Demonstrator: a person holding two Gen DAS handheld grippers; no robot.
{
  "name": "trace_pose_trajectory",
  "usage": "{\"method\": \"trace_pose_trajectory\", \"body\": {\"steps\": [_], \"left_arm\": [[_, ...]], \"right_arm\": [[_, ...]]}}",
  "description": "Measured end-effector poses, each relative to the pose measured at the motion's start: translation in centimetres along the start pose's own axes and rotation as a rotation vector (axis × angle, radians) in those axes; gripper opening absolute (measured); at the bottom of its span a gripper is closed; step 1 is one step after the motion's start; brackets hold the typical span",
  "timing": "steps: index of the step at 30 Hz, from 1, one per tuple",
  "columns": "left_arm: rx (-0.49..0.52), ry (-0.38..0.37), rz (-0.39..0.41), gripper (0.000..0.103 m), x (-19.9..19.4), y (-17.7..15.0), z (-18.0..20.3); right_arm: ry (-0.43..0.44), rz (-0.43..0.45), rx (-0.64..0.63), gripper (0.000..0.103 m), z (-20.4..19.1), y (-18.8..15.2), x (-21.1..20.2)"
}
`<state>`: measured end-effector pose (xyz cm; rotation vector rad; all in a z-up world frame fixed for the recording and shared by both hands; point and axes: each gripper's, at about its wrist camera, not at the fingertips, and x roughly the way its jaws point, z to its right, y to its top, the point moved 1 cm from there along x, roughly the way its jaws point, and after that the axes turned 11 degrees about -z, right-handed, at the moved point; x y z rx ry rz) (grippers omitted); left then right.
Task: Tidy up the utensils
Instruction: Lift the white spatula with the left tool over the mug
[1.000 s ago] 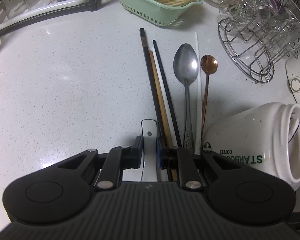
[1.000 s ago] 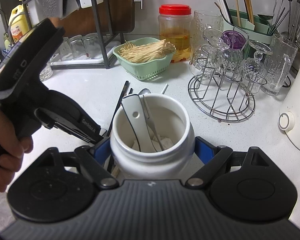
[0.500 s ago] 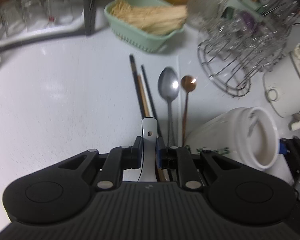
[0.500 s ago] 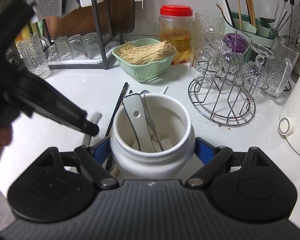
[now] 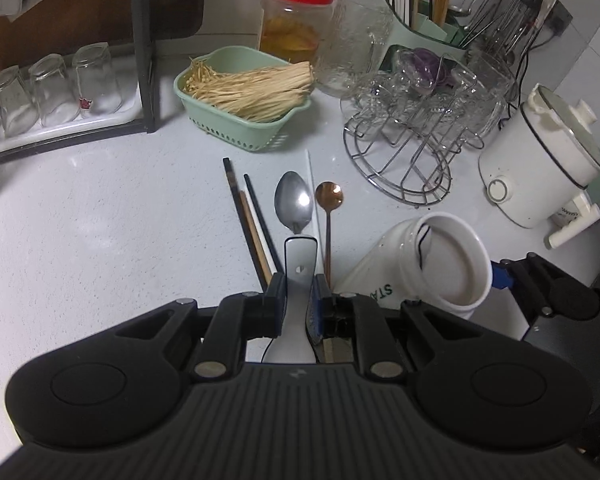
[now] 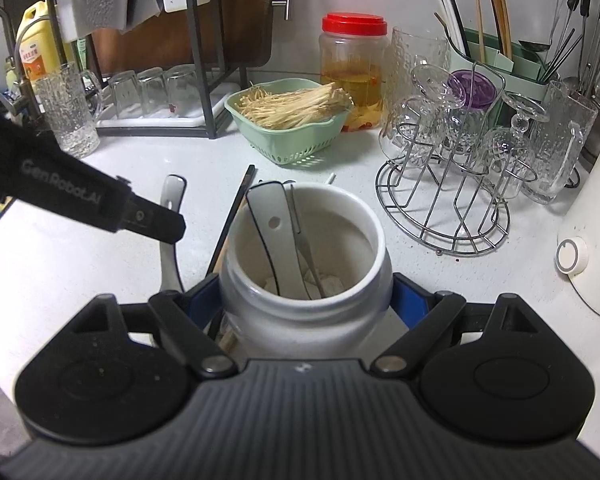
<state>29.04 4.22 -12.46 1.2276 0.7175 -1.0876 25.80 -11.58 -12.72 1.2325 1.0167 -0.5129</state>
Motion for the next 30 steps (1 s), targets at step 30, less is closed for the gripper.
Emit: {"method": "trace_pose_trajectory", "body": {"steps": [30], "left_arm": [[0.039, -0.058, 0.029, 0.004, -1.3, -0.2, 0.6]], "right_arm": [[-0.011, 0.024, -0.012, 0.091, -0.1, 0.0, 0.4]]}}
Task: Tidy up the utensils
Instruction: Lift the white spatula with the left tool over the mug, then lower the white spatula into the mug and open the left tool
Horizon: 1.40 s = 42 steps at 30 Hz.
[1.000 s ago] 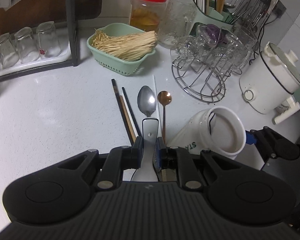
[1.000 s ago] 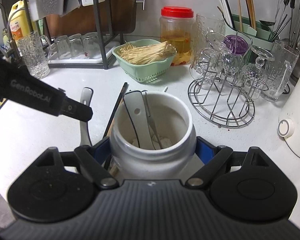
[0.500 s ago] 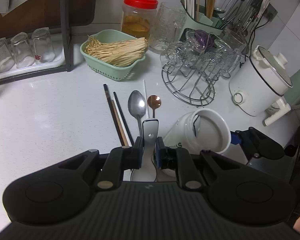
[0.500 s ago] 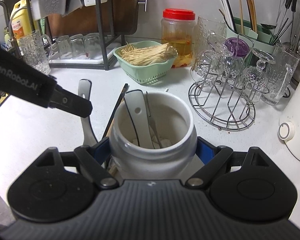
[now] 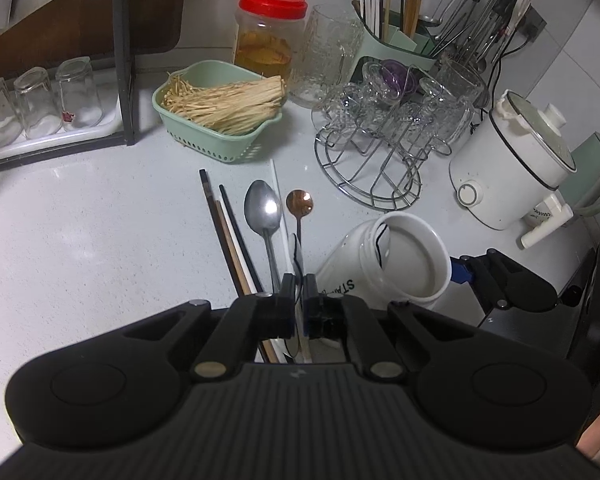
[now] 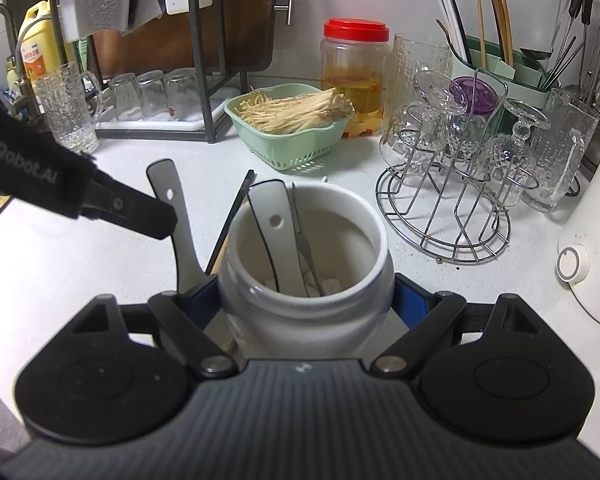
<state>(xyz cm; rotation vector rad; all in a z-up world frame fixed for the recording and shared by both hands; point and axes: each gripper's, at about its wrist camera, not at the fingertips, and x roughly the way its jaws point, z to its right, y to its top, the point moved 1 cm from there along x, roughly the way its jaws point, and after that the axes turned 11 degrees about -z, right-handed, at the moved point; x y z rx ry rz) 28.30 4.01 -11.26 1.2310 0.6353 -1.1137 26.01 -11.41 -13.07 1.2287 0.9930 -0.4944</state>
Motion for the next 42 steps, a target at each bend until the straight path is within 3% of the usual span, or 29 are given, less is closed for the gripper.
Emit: {"method": "trace_pose_trajectory", "body": {"steps": [8, 16, 29, 36, 42], "left_arm": [[0.025, 0.013, 0.037, 0.003, -1.9, 0.7, 0.5], [0.051, 0.017, 0.092, 0.003, -6.8, 2.2, 1.5], [0.158, -0.039, 0.152, 0.003, -11.6, 4.8, 6.0], [0.217, -0.054, 0.146, 0.003, -10.2, 5.9, 8.3], [0.247, -0.057, 0.079, 0.003, -7.0, 6.4, 9.2]], "right_arm": [[0.001, 0.0, -0.002, 0.091, 0.2, 0.1, 0.1], [0.0, 0.003, -0.003, 0.091, 0.2, 0.2, 0.3], [0.001, -0.002, 0.004, 0.091, 0.3, 0.5, 0.4], [0.002, -0.004, 0.003, 0.09, 0.3, 0.5, 0.4], [0.002, -0.003, 0.003, 0.091, 0.3, 0.5, 0.4]]}}
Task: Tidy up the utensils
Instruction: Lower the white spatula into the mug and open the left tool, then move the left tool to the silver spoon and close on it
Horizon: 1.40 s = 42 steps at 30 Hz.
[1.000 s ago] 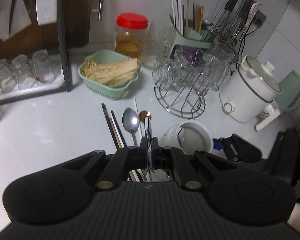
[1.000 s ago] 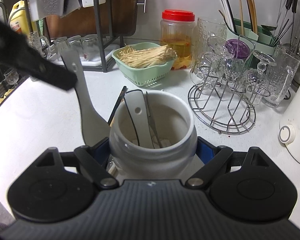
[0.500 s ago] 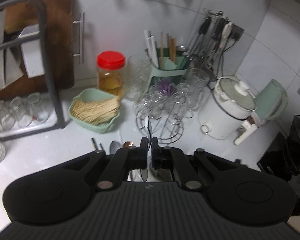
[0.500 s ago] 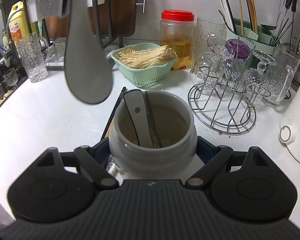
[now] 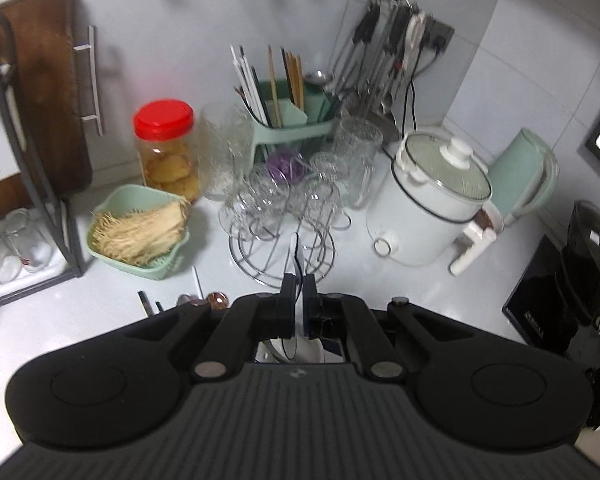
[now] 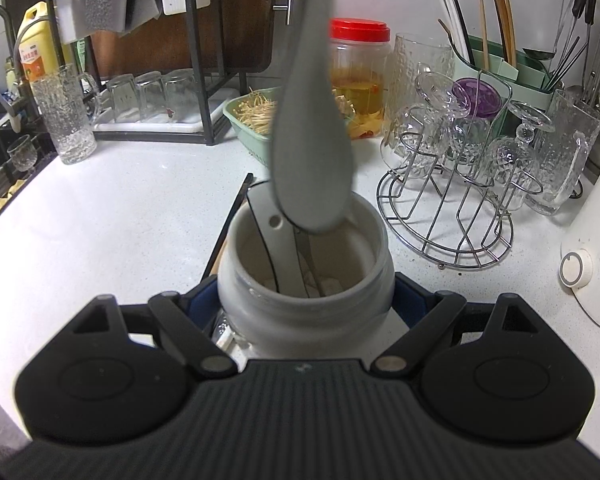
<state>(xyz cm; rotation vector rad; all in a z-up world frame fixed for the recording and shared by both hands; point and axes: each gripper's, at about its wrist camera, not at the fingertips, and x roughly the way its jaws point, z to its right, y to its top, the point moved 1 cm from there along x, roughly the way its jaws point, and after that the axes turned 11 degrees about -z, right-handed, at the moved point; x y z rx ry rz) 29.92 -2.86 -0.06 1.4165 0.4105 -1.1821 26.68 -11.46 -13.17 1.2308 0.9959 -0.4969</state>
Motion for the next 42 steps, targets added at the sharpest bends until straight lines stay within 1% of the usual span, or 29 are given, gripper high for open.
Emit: {"method": "trace_pose_trajectory", "body": {"steps": [2, 8, 14, 17, 20, 24, 29, 33, 39, 42], "left_arm": [[0.01, 0.001, -0.026, 0.003, 1.2, 0.0, 0.2], [-0.003, -0.01, -0.106, 0.003, 3.8, 0.2, 0.1], [-0.018, -0.005, -0.189, 0.002, 5.6, 0.7, 0.0], [-0.042, -0.015, -0.229, 0.002, 6.3, 1.0, -0.4], [-0.056, -0.011, -0.253, 0.002, 7.0, 1.2, -0.7], [-0.095, -0.027, -0.287, 0.002, 7.9, 1.0, -1.3], [-0.119, -0.024, -0.271, 0.003, 7.6, 0.9, -2.0], [-0.145, -0.009, -0.213, 0.003, 6.4, 0.3, -2.8], [-0.258, 0.009, -0.127, 0.006, 4.2, -1.8, -5.1], [-0.323, 0.019, -0.113, 0.009, 3.9, -3.4, -6.7]], "right_arm": [[0.001, 0.001, 0.0, 0.091, 0.0, 0.0, 0.0], [0.002, 0.002, 0.0, 0.09, 0.0, 0.0, 0.1], [0.004, 0.003, 0.003, 0.09, 0.1, 0.1, 0.2], [0.005, 0.004, 0.0, 0.091, 0.0, 0.3, 0.3], [0.007, 0.006, -0.004, 0.09, 0.2, 0.4, 0.4], [0.009, 0.007, -0.008, 0.09, 0.2, 0.4, 0.5], [0.011, 0.01, -0.013, 0.09, 0.3, 0.4, 0.5], [0.008, 0.01, -0.008, 0.09, 0.4, 0.4, 0.6], [-0.01, 0.011, 0.015, 0.09, 1.0, 0.3, 0.5], [-0.023, 0.015, 0.029, 0.09, 1.4, 0.0, 0.4]]}}
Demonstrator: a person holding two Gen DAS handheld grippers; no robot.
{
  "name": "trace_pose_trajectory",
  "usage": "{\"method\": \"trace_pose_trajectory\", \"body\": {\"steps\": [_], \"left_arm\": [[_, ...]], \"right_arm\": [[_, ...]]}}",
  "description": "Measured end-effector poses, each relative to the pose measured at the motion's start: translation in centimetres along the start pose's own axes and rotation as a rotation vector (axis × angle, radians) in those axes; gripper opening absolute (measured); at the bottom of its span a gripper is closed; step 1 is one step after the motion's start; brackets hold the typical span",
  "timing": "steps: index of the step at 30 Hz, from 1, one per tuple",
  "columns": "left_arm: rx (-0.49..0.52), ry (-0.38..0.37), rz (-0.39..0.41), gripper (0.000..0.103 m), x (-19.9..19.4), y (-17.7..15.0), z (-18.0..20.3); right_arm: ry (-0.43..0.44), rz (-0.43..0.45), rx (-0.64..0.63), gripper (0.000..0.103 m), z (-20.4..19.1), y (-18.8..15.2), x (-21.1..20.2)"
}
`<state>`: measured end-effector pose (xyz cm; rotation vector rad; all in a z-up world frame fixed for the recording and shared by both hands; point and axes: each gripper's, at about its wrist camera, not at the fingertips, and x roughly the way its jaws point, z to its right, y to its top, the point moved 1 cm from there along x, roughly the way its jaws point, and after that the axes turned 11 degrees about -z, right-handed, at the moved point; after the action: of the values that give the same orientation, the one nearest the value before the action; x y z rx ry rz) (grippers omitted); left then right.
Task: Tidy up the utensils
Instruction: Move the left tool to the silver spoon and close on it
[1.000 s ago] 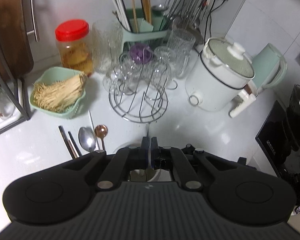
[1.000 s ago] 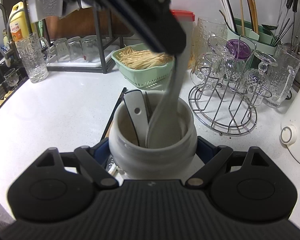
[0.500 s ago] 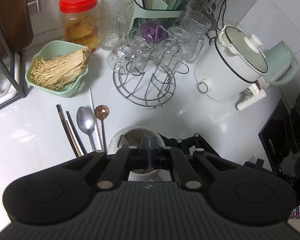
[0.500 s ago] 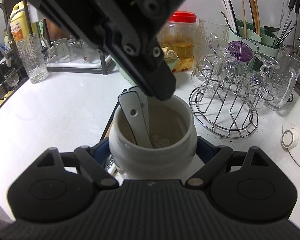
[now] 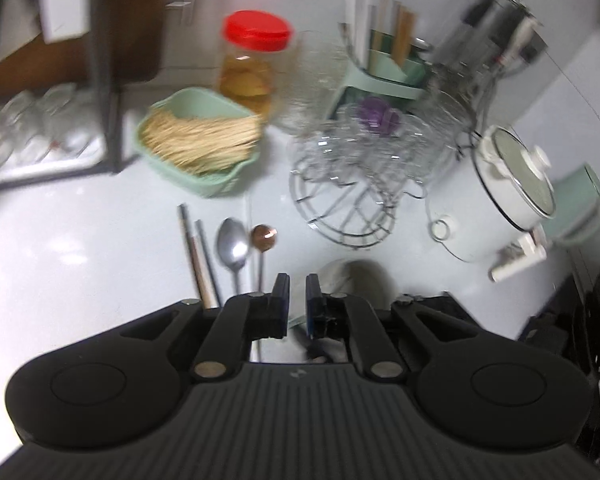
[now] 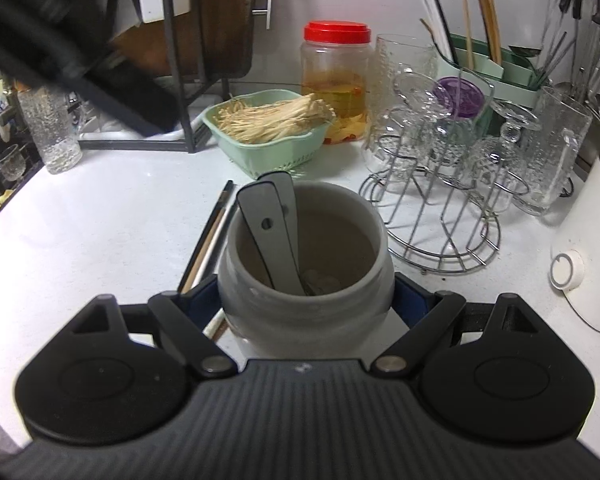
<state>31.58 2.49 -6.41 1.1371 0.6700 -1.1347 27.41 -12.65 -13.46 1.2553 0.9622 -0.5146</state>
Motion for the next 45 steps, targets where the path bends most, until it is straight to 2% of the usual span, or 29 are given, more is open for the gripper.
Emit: {"method": "trace_pose_trajectory", "body": {"steps": [5, 9, 13, 18, 27, 31, 37, 45], "left_arm": [[-0.11, 0.002, -0.013, 0.016, 1.1, -2.1, -3.5], [-0.155, -0.003, -0.021, 0.024, 2.6, -3.4, -5.1], [-0.161, 0.013, -0.011, 0.032, 4.1, -3.6, -5.6], [-0.155, 0.037, 0.01, 0.036, 6.4, -2.8, -5.5], [-0.15, 0.087, 0.02, 0.054, 10.7, -0.7, -5.5], [-0.142, 0.124, 0.039, 0.055, 12.3, 0.3, -5.4], [-0.12, 0.132, 0.057, 0.055, 14.3, 1.9, -5.1], [-0.085, 0.184, 0.081, 0.055, 15.9, 3.4, -4.3]], "right_arm": [[-0.015, -0.001, 0.02, 0.09, 0.8, -0.5, -0.3], [-0.023, -0.002, 0.029, 0.09, 1.5, -0.9, -0.5], [-0.022, -0.016, 0.028, 0.09, 1.9, -1.1, -0.8], [-0.018, -0.03, 0.019, 0.09, 2.1, -1.0, -0.8], [-0.008, -0.034, 0.012, 0.09, 2.1, -1.0, -0.9], [-0.008, -0.038, 0.015, 0.09, 2.1, -0.9, -0.9], [-0.008, -0.042, 0.017, 0.09, 2.2, -0.8, -0.8], [0.004, -0.05, -0.003, 0.09, 2.3, -0.7, -0.8]]}}
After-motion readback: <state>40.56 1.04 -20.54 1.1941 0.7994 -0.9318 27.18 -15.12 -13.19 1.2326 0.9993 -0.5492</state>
